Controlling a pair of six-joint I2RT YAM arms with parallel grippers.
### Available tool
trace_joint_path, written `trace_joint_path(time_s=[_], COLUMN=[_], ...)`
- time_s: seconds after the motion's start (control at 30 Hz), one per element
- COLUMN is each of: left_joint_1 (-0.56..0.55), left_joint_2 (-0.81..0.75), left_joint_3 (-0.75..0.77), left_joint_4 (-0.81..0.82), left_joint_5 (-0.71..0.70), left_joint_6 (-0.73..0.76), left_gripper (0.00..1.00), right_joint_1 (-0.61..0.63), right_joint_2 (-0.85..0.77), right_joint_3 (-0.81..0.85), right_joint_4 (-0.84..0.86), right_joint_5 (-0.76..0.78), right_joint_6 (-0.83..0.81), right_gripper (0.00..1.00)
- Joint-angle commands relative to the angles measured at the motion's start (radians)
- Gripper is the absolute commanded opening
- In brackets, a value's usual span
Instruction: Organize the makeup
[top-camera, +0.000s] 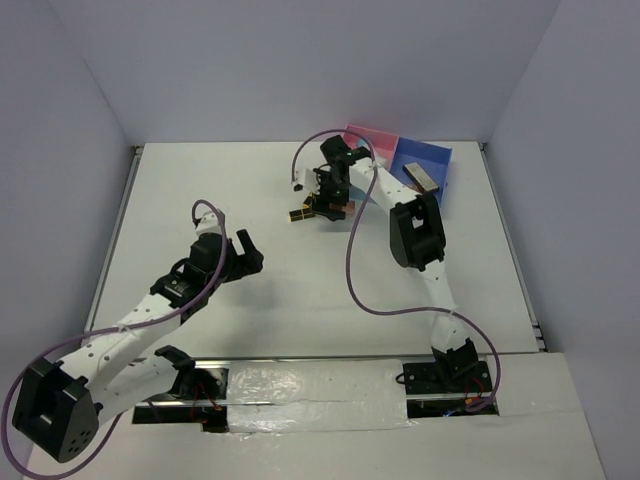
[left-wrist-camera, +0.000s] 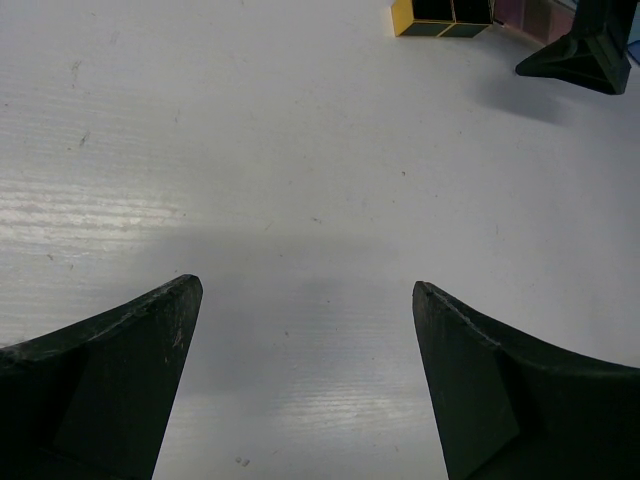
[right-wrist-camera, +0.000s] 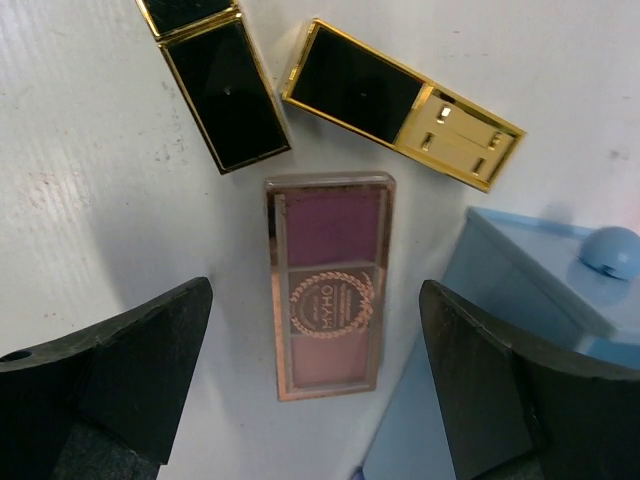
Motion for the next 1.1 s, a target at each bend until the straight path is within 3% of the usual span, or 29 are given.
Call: trace_joint_path(time_s=[0.0, 0.33, 0.63, 0.77, 0.97, 1.07], left_joint_1=[0.006, 0.006, 0.006, 0.006, 0.006, 0.006], left_joint_2=[0.008, 0.014, 0.016, 0.014, 0.019, 0.013], left_joint_3=[0.052, 0.060, 0.055, 0.049, 0.052, 0.051], left_joint_4=[0.013, 0.007, 0.013, 0.021, 0.025, 0.024], left_joint_5=[0.005, 0.006, 0.012, 0.017, 0.023, 0.020], left_joint_6=[-0.010, -0.012, -0.015, -0.016, -0.015, -0.016], left_gripper=[0.99, 0.99, 0.99, 0.99, 0.99, 0.99], right_joint_1=[0.008, 0.008, 0.013, 0.019, 0.017, 0.019], right_joint_2=[0.036, 0.082, -0.017, -0.093, -0.082, -0.045], right_joint_3=[0.080, 0.106, -0.064, -0.216, -0.212, -0.158], right_joint_4=[-0.027, -0.153, -0.207, -0.096, -0.090, -0.138], right_joint_5=[0.009, -0.061, -0.173, -0.143, -0.048, -0.043], right_joint_6=[-0.011, -0.060, -0.120, -0.119, -0.165, -0.159], right_gripper=[0.92, 0.83, 0.72, 0.73, 0.73, 0.61])
